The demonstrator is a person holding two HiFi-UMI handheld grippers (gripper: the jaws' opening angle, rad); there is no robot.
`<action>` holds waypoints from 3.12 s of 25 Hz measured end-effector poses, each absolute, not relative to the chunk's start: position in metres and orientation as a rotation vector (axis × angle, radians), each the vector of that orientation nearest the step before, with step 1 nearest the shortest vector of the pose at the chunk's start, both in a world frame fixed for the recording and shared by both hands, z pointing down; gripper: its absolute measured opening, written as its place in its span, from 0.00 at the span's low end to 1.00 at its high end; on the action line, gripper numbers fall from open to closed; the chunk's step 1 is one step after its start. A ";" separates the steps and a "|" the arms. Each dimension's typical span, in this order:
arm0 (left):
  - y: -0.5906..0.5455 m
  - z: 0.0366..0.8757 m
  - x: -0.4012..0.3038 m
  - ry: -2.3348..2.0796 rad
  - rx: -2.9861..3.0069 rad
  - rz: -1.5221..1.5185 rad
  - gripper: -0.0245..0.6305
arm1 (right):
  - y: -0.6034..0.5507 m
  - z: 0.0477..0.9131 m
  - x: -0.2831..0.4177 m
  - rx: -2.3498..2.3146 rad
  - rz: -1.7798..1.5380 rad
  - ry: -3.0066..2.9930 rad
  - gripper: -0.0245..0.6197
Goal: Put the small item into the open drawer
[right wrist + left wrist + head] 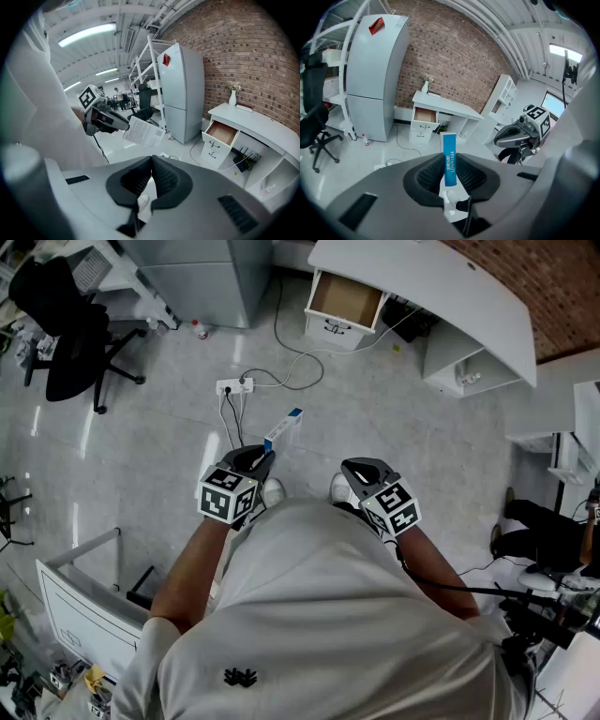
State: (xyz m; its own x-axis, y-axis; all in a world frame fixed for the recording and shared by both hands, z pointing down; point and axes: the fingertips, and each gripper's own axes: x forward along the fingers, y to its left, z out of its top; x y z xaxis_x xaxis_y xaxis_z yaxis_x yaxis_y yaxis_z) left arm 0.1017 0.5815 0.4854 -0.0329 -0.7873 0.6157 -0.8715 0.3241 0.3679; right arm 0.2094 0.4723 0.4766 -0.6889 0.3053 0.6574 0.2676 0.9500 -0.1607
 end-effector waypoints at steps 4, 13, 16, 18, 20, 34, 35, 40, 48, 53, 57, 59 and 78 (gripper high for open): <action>0.605 0.493 0.085 -1.812 1.486 0.164 0.17 | 0.496 0.485 0.198 -0.369 0.088 -2.374 0.08; 0.630 0.518 0.063 -1.764 1.512 0.211 0.17 | 0.524 0.495 0.205 -0.268 0.128 -2.367 0.08; 0.609 0.519 0.059 -1.755 1.521 0.219 0.17 | 0.507 0.498 0.211 -0.237 0.156 -2.351 0.08; 0.591 0.517 0.053 -1.749 1.530 0.230 0.17 | 0.493 0.499 0.207 -0.236 0.176 -2.349 0.08; 0.571 0.515 0.046 -1.746 1.535 0.250 0.17 | 0.479 0.497 0.197 -0.250 0.199 -2.357 0.08; 0.351 0.486 -0.029 -1.734 1.531 0.437 0.17 | 0.266 0.477 0.118 -0.272 0.254 -2.441 0.19; 0.335 0.486 -0.033 -1.729 1.536 0.453 0.17 | 0.251 0.477 0.118 -0.263 0.260 -2.445 0.19; 0.261 0.491 -0.050 -1.692 1.547 0.504 0.17 | 0.187 0.483 0.131 -0.182 0.312 -2.440 0.17; 0.176 0.506 -0.095 -1.632 1.557 0.627 0.17 | 0.139 0.485 0.137 -0.032 0.411 -2.442 0.16; 0.115 0.526 -0.128 -1.599 1.564 0.705 0.17 | 0.091 0.490 0.137 0.131 0.443 -2.437 0.15; 0.066 0.546 -0.165 -1.568 1.555 0.758 0.17 | 0.055 0.485 0.119 0.269 0.488 -2.421 0.15; 0.044 0.558 -0.183 -1.554 1.546 0.782 0.17 | 0.041 0.487 0.110 0.319 0.503 -2.409 0.15; -0.098 0.717 -0.270 -1.361 1.444 0.972 0.17 | -0.040 0.508 0.061 0.637 0.681 -2.231 0.15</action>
